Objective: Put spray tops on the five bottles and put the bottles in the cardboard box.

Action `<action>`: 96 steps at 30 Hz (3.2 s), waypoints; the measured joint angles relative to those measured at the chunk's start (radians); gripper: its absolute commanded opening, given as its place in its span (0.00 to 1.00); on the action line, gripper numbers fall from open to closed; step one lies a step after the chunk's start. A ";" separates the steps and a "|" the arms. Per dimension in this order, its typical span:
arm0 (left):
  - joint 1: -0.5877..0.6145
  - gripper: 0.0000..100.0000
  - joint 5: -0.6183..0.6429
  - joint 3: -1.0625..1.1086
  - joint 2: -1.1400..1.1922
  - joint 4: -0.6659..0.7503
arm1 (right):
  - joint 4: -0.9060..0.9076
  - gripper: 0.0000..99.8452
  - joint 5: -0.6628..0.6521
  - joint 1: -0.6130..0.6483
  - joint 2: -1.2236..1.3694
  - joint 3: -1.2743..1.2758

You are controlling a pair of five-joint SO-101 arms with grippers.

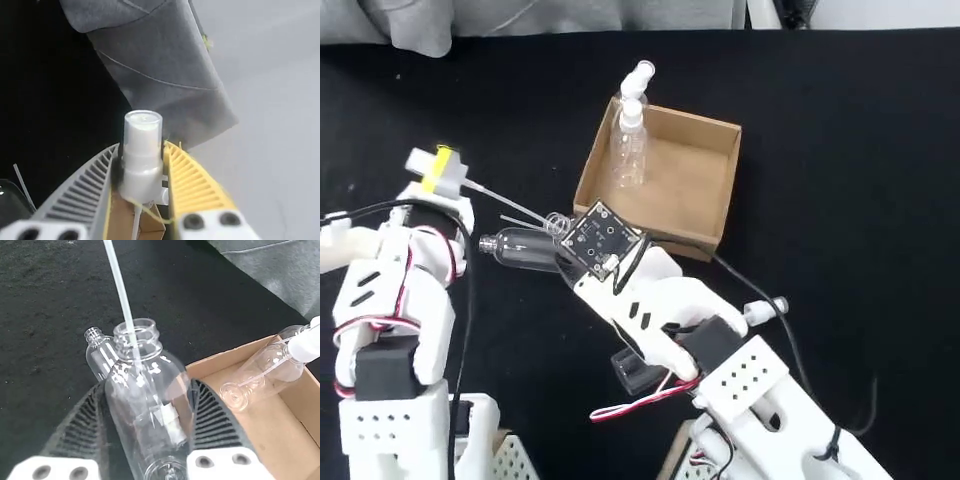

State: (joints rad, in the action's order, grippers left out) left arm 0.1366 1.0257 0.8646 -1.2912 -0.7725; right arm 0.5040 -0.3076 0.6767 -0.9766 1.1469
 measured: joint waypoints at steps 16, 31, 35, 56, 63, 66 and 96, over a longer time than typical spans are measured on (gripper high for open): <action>-0.003 0.03 0.000 0.000 0.000 0.000 | -0.002 0.05 0.000 0.000 0.000 0.000; -0.124 0.03 -0.049 0.041 0.000 0.000 | -0.002 0.05 0.000 -0.002 0.000 0.000; -0.152 0.03 -0.052 0.066 0.000 0.000 | -0.002 0.05 0.000 0.000 0.000 0.000; -0.212 0.03 -0.052 0.081 0.000 0.000 | -0.002 0.05 0.000 0.000 0.000 0.000; -0.212 0.03 -0.052 0.081 0.000 0.000 | -0.002 0.05 0.000 0.000 0.000 0.000; -0.212 0.03 -0.052 0.081 0.000 0.000 | -0.002 0.05 0.000 0.000 0.000 0.000; -0.284 0.03 -0.213 0.103 0.000 0.000 | -0.002 0.05 -0.003 -0.023 0.000 0.000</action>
State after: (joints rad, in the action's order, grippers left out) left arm -0.1473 0.8124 0.9674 -1.2912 -0.7725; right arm 0.5025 -0.3107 0.6536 -0.9766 1.1469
